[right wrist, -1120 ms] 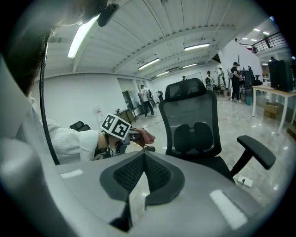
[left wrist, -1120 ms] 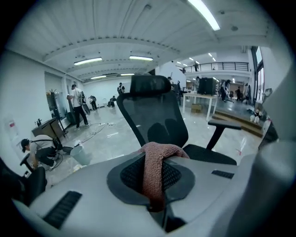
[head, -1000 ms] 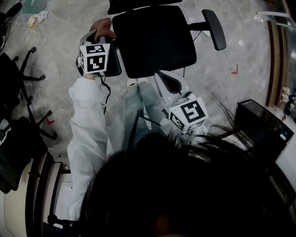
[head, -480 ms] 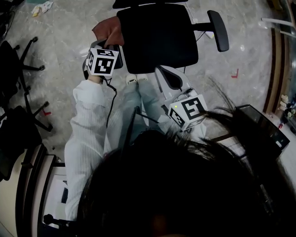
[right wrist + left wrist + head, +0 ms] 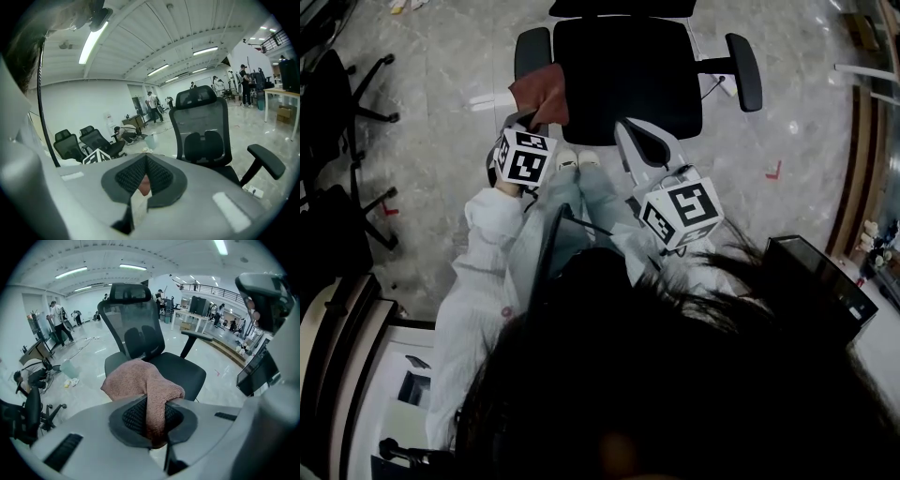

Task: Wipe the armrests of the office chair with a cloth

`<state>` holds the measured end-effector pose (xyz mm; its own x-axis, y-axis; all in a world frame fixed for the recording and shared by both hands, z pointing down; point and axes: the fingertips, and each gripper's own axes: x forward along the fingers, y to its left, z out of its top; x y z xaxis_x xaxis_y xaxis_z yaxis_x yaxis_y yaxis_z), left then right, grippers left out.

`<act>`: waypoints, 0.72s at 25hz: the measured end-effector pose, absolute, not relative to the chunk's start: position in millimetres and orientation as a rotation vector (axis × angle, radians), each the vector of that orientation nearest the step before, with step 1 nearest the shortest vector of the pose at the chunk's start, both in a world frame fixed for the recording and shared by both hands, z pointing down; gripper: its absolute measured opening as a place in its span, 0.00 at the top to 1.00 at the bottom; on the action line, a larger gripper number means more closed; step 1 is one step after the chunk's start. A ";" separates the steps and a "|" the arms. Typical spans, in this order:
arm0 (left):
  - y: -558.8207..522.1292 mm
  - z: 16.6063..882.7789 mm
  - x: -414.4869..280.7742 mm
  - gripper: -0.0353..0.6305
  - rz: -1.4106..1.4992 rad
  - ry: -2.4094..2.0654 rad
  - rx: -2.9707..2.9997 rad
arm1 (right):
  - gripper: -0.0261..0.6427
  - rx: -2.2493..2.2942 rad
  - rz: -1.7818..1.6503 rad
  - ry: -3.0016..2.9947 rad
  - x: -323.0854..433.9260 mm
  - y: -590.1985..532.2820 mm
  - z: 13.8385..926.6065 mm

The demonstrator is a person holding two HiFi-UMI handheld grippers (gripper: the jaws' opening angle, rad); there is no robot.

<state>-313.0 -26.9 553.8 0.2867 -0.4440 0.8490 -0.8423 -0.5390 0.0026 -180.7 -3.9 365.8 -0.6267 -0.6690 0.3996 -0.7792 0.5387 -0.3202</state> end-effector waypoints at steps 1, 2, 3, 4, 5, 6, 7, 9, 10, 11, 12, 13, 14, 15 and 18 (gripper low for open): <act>-21.7 557.6 -314.1 0.91 1.167 -1.144 2.098 | 0.96 1.210 0.704 -2.554 -184.4 -5.6 368.2; -16.9 561.0 -314.1 0.91 1.172 -1.131 2.092 | 0.96 1.199 0.710 -2.561 -187.9 -6.8 370.4; -12.5 564.1 -313.1 0.91 1.181 -1.115 2.088 | 0.96 1.186 0.716 -2.569 -191.3 -7.1 372.4; -8.6 566.8 -312.0 0.91 1.191 -1.100 2.085 | 0.96 1.172 0.722 -2.575 -194.9 -6.7 373.9; -5.7 568.8 -311.7 0.91 1.196 -1.093 2.084 | 0.96 1.159 0.724 -2.582 -198.5 -5.9 375.0; -4.1 570.1 -312.6 0.91 1.194 -1.095 2.083 | 0.96 1.149 0.725 -2.587 -202.0 -5.0 375.6; -3.9 570.3 -314.5 0.91 1.185 -1.104 2.082 | 0.96 1.141 0.726 -2.592 -204.9 -4.2 375.7; -7.6 568.3 -319.2 0.91 1.159 -1.129 2.080 | 0.96 1.132 0.731 -2.595 -207.7 -2.9 376.0; -11.1 566.8 -321.1 0.91 1.142 -1.137 2.080 | 0.96 1.129 0.733 -2.593 -207.8 -1.9 376.5; -16.0 565.1 -322.2 0.91 1.125 -1.141 2.081 | 0.96 1.127 0.736 -2.590 -207.3 -0.5 377.2; -22.9 562.9 -322.6 0.91 1.109 -1.145 2.084 | 0.96 1.126 0.737 -2.584 -206.4 1.3 377.9; -31.9 560.2 -322.3 0.91 1.102 -1.152 2.089 | 0.96 1.128 0.740 -2.578 -204.4 3.1 378.2; -42.6 557.5 -321.0 0.91 1.104 -1.161 2.092 | 0.96 1.132 0.744 -2.570 -200.6 4.3 377.9; -55.4 555.3 -318.3 0.91 1.112 -1.171 2.092 | 0.96 1.137 0.751 -2.561 -194.6 4.3 377.4; -108.8 556.5 -313.2 0.91 1.117 -1.213 2.089 | 0.96 1.151 0.786 -2.522 -177.3 -7.3 385.5</act>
<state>-313.2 -108.8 556.5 0.2760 -0.4812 0.8320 -0.8688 -0.4951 0.0018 -177.3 -7.3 385.5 -0.6527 -0.6172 0.4394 -0.7575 0.5401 -0.3667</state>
